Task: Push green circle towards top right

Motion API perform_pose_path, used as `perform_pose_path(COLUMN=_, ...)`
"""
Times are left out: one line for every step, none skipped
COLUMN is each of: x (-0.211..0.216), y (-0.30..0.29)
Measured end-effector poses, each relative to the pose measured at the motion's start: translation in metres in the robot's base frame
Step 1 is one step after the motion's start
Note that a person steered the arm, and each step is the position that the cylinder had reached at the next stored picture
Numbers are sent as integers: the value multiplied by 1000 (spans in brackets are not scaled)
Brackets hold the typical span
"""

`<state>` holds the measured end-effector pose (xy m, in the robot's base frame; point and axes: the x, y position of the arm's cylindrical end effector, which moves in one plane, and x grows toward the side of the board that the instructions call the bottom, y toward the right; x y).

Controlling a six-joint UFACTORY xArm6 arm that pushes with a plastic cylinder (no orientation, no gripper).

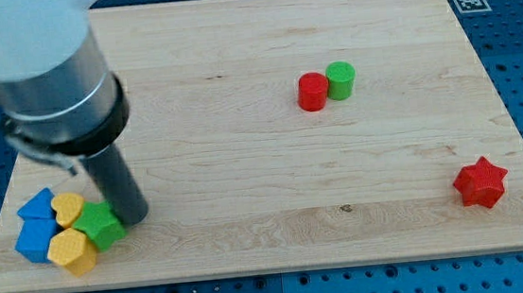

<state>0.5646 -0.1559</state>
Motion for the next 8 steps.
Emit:
perform_pose_path(x=22, y=-15)
perform_pose_path(x=13, y=15)
perform_pose_path(x=-4, y=81)
perform_pose_path(x=-6, y=119)
perform_pose_path(x=-52, y=183)
perform_pose_path(x=-122, y=226)
perform_pose_path(x=-191, y=269)
perform_pose_path(x=-231, y=287)
